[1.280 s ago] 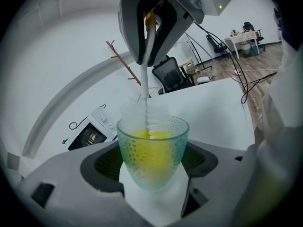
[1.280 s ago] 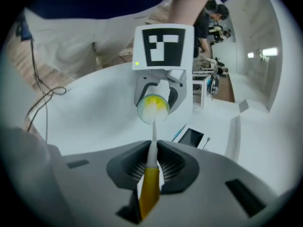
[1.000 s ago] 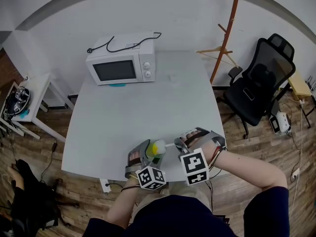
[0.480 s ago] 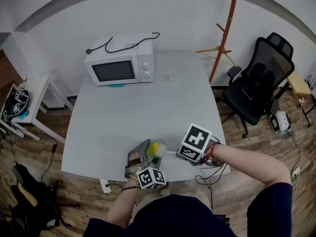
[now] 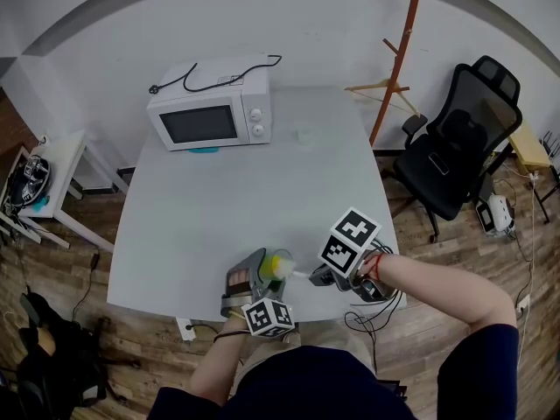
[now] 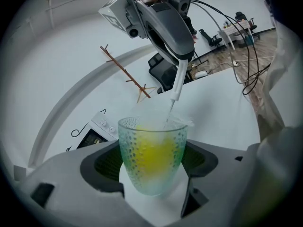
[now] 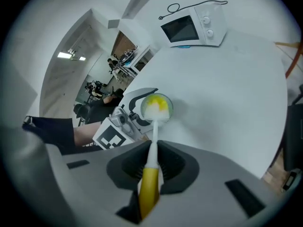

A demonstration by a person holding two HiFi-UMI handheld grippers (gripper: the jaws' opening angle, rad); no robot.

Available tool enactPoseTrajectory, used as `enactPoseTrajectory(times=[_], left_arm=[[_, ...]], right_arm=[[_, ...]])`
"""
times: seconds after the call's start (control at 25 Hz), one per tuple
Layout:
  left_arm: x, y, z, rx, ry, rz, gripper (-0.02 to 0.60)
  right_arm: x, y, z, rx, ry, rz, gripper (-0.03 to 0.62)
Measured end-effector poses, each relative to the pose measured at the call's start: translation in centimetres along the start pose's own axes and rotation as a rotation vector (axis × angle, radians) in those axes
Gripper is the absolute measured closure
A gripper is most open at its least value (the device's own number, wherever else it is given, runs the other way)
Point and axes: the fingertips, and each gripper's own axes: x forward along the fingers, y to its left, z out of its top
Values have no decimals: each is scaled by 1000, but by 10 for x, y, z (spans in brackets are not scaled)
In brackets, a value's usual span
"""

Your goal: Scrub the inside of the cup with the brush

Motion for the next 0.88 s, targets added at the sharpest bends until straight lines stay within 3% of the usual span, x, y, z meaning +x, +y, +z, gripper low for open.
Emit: enactPoseTrajectory(times=[0.32, 0.48, 0.68, 0.88], left_arm=[[13, 11, -17, -159, 8, 16, 204], [25, 17, -26, -299, 12, 25, 204], [49, 8, -31, -508, 17, -32, 204], [75, -1, -17, -681, -37, -98, 204]], right_arm=[[-20, -10, -5, -9, -99, 1, 543], [-37, -14, -11, 18, -163, 26, 543], [-54, -28, -13, 18, -259, 20, 543], [-66, -48, -4, 41, -451, 0, 543]])
